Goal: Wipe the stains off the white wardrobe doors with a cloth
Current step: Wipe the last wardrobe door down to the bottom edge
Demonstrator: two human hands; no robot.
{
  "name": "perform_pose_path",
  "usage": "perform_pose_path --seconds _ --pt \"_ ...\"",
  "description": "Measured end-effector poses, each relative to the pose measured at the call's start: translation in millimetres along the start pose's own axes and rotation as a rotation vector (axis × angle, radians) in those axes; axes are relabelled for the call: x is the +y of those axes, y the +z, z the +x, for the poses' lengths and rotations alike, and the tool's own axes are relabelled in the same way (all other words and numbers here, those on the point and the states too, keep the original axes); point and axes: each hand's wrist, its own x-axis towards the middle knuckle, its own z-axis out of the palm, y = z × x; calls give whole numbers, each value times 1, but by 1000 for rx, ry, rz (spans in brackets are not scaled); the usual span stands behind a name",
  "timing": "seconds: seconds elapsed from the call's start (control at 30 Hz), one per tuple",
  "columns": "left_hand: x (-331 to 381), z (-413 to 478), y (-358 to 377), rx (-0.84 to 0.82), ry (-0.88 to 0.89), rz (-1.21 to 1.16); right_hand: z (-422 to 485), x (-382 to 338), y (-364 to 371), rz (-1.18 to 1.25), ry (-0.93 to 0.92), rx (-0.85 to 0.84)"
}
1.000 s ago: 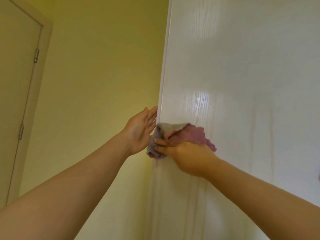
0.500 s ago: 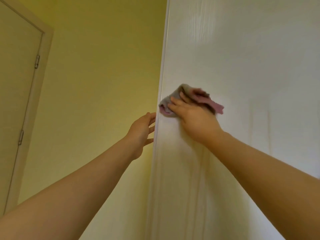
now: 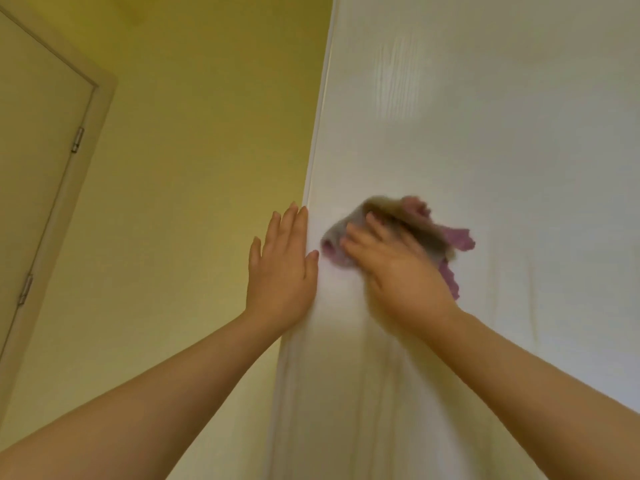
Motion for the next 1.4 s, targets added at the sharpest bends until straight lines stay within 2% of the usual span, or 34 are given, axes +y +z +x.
perform_pose_path --seconds 0.07,0.1,0.13,0.2,0.27,0.33,0.4,0.47,0.5,0.6,0.67,0.77,0.83,0.87,0.93,1.0,1.03,1.07,1.13,1.2,1.27,1.3,1.37,1.4 --pt "2 0 3 33 67 113 -16 4 -2 3 -188 -71" --pt "5 1 3 42 105 143 -13 13 -11 -36 -195 -66" --pt "8 3 2 52 136 159 -3 22 -21 -51 -105 -91" --pt "15 7 7 65 175 139 18 42 -33 19 116 74" --pt "18 10 13 64 184 99 25 39 -35 -4 186 114" --pt "21 11 20 95 215 72 -3 35 -22 -92 31 38" --pt "17 12 23 161 259 79 -36 25 -13 -63 -164 -64" --pt "14 12 28 211 260 117 -45 29 -28 22 -189 -168" --pt "15 12 29 220 254 132 -39 40 -34 40 -154 -149" --pt "19 11 30 214 228 142 0 70 -43 5 80 104" --pt "19 9 29 207 209 155 7 55 -36 -89 160 132" --pt "22 9 27 196 195 163 -48 24 -5 -127 -197 10" --pt "22 9 25 169 192 162 -65 20 -12 -40 -310 -61" --pt "23 9 24 167 202 164 -59 28 -22 74 -293 -39" --pt "24 9 22 179 227 183 -29 54 -36 -15 -200 23" --pt "27 9 21 197 220 183 -7 59 -39 8 47 55" --pt "28 8 22 200 219 184 -8 55 -34 -62 93 128" --pt "32 7 22 210 239 202 -18 48 -29 -46 48 106" --pt "36 6 24 246 308 257 -48 36 -14 -79 -171 -22" --pt "46 4 25 238 366 277 -62 36 -26 -71 -255 -102" --pt "59 4 25 205 396 247 -47 54 -51 11 -114 -62" --pt "66 4 24 176 398 216 -38 72 -57 31 -15 14" --pt "85 3 24 130 397 138 -30 92 -67 4 202 126" --pt "92 3 25 128 391 114 -32 89 -65 -38 234 132"
